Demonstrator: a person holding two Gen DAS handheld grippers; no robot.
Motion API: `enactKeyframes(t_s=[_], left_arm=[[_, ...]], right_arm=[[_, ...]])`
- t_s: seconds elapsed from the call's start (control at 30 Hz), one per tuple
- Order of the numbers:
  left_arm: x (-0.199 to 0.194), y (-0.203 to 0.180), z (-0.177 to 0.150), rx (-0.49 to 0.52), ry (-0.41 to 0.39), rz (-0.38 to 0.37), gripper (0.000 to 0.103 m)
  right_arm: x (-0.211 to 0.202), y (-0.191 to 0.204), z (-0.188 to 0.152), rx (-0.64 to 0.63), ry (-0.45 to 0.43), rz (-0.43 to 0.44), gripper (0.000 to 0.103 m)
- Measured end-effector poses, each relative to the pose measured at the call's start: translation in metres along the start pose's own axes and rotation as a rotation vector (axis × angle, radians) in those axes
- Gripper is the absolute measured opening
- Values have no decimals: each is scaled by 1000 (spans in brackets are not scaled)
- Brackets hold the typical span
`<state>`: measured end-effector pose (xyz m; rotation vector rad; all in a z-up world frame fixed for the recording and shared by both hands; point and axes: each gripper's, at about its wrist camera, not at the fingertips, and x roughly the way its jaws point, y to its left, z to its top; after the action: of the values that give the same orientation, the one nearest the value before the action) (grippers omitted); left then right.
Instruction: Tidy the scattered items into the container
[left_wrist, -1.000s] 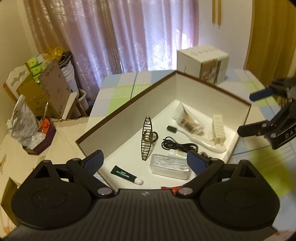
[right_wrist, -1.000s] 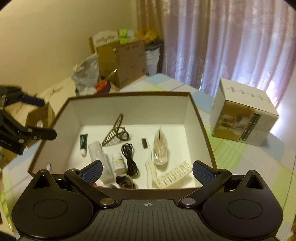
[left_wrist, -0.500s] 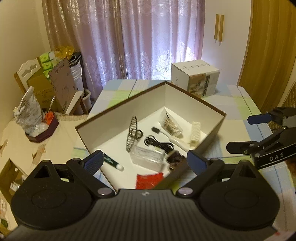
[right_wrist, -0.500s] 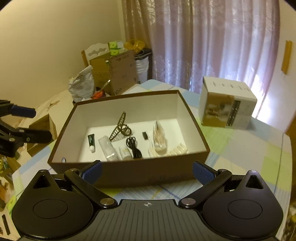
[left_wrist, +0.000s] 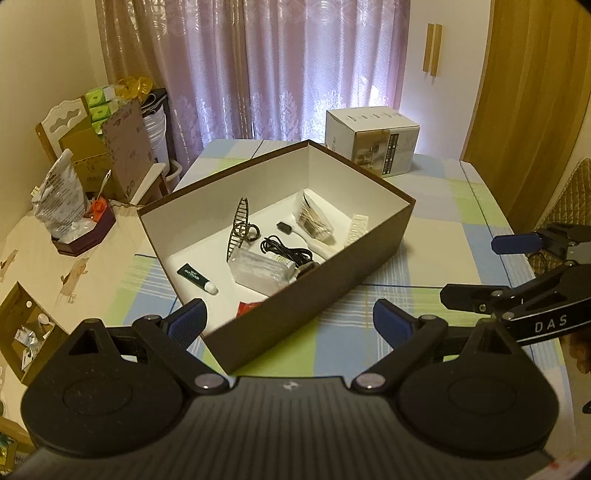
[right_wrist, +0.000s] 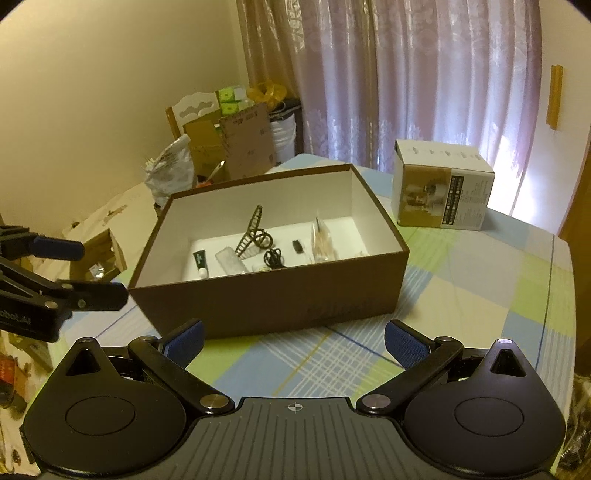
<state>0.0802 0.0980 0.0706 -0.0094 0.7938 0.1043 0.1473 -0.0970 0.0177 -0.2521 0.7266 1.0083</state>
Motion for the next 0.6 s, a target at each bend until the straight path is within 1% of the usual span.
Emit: enactKeyframes(t_s=[0.23,0.6], left_arm=[[-14,-14,-15,-21,3,21,95],[-34,-34,-44,-40,0,49,95]], right_arm=[[-21,4,-13,-5,-19,23,101],[-47,10,-39,-33,-27,32,101]])
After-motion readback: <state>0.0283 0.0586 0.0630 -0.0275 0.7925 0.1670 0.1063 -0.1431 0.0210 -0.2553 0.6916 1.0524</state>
